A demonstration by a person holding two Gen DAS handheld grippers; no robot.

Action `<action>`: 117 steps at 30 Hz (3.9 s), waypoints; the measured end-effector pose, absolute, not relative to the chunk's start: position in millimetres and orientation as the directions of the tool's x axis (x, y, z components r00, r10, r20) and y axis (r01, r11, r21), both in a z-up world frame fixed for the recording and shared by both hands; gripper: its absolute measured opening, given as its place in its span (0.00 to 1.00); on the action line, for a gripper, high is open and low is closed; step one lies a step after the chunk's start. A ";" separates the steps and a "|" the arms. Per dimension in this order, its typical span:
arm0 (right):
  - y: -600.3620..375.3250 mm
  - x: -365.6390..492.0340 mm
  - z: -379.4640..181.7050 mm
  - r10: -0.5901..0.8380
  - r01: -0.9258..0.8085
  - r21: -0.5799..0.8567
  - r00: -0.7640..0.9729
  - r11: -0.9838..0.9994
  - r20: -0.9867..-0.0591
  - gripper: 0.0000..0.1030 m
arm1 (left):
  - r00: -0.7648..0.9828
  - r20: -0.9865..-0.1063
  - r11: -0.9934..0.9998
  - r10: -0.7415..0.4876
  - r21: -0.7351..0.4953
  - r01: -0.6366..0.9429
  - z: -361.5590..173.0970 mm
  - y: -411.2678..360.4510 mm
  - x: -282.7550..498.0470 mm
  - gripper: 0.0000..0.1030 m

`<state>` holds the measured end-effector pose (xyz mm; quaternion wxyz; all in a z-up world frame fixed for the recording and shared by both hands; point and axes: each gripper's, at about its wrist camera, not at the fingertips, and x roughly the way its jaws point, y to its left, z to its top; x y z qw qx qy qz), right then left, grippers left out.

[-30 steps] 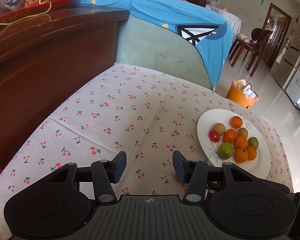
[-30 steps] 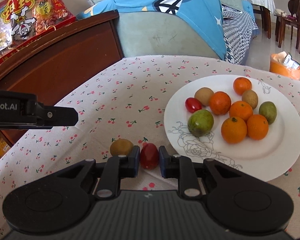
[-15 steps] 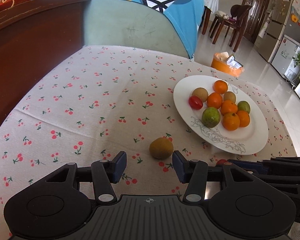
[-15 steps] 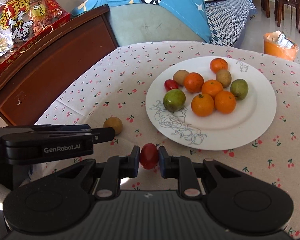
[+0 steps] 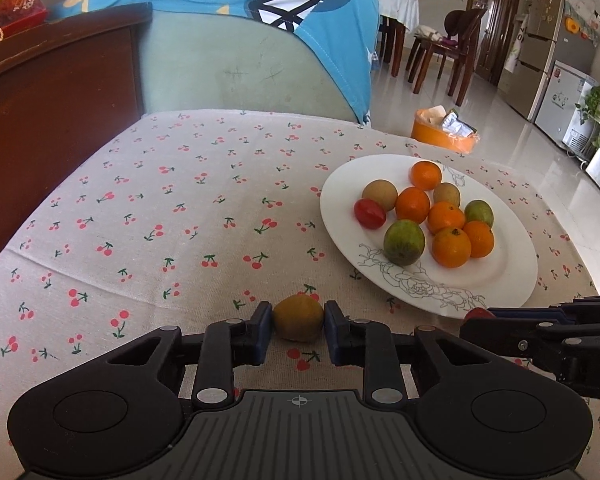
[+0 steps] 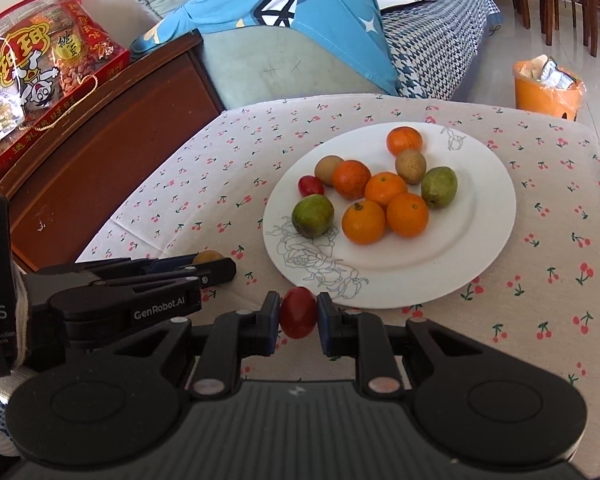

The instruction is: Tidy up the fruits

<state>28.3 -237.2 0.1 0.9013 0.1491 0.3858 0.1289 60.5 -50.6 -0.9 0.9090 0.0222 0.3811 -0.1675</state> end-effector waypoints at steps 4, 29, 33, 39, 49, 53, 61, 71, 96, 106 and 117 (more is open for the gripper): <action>-244.2 28.0 8.3 0.353 -0.117 0.385 0.691 0.916 -0.630 0.20 | 0.655 -0.693 0.940 -0.300 -0.100 0.326 3.3 -52.3 58.9 0.24; -325.6 52.9 4.6 0.221 0.175 0.527 0.767 0.831 -0.602 0.23 | 0.607 -0.634 0.859 -0.480 -0.198 0.472 14.5 -112.3 67.3 0.25; -327.2 51.6 4.4 0.218 0.181 0.535 0.771 0.825 -0.598 0.23 | 0.607 -0.634 0.858 -0.478 -0.191 0.477 15.3 -116.9 65.0 0.29; -332.7 49.6 10.8 0.209 0.193 0.545 0.781 0.816 -0.589 0.40 | 0.626 -0.623 0.868 -0.470 -0.196 0.457 33.9 -116.4 63.4 0.69; -320.9 41.5 21.8 0.154 0.197 0.441 0.751 0.876 -0.642 0.64 | 0.601 -0.708 0.908 -0.371 -0.140 0.395 51.1 -110.5 57.1 0.83; -316.3 34.4 29.3 0.120 0.209 0.398 0.742 0.893 -0.660 0.69 | 0.583 -0.751 0.933 -0.308 -0.120 0.339 53.8 -101.6 60.3 0.85; -307.7 24.1 32.0 0.039 0.260 0.306 0.701 0.916 -0.712 0.80 | 0.552 -0.805 0.956 -0.217 -0.061 0.287 50.2 -95.3 61.4 0.86; -292.1 34.6 12.6 -0.030 0.275 0.182 0.621 0.944 -0.783 0.85 | 0.535 -0.835 0.972 -0.128 0.001 0.235 39.1 -100.1 77.3 0.86; -273.3 38.8 1.0 -0.045 0.240 0.118 0.581 0.963 -0.813 0.89 | 0.535 -0.842 0.961 -0.074 0.082 0.263 29.1 -107.7 76.5 0.86; -269.1 38.8 1.1 -0.059 0.229 0.095 0.585 0.969 -0.809 0.89 | 0.536 -0.841 0.957 -0.075 0.090 0.274 28.3 -109.2 74.8 0.86; -264.6 37.0 1.0 -0.049 0.213 0.096 0.589 0.972 -0.806 0.89 | 0.552 -0.832 0.958 -0.059 0.109 0.267 29.7 -107.1 72.4 0.86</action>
